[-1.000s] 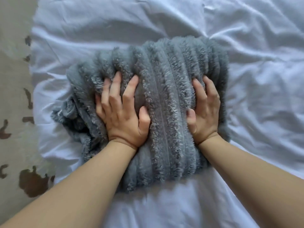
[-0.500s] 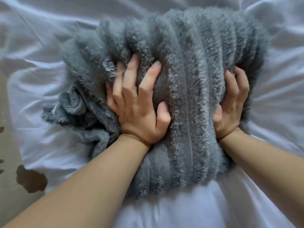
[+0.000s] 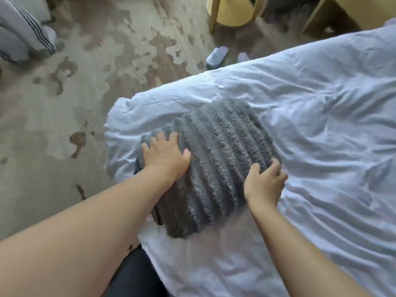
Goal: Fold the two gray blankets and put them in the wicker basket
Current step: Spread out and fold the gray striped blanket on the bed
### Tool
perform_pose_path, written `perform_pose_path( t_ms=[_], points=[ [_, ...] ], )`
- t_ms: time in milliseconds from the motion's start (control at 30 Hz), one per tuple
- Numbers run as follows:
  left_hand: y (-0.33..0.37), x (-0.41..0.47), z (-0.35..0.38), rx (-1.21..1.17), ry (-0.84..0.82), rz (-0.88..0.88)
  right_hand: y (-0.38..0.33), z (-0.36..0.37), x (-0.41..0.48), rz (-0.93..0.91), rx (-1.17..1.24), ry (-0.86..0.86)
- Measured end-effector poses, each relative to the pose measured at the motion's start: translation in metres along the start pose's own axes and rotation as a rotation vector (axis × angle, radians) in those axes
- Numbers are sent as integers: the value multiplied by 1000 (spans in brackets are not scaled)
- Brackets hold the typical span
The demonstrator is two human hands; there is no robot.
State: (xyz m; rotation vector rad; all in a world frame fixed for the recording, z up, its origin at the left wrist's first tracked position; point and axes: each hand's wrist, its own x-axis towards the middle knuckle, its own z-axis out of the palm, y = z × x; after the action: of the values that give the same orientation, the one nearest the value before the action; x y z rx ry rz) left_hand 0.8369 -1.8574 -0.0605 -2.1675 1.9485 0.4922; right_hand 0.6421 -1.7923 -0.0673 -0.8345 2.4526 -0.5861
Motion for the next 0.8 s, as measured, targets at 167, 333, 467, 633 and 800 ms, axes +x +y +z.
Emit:
perform_pose_path(
  t_ms=[167,333,467,633,800],
  points=[
    [35,50,-47,-1,64,364,-5,17,-26,478,333,55],
    [94,94,-28,135,-30,694,-30,38,-18,781,492,173],
    [103,98,5,203,-124,799,-46,60,-16,879,332,304],
    [103,105,29,247,-103,911,-31,84,-5,893,235,407],
    [100,110,53,87,-18,918,-21,112,3,825,78,551]
  ],
)
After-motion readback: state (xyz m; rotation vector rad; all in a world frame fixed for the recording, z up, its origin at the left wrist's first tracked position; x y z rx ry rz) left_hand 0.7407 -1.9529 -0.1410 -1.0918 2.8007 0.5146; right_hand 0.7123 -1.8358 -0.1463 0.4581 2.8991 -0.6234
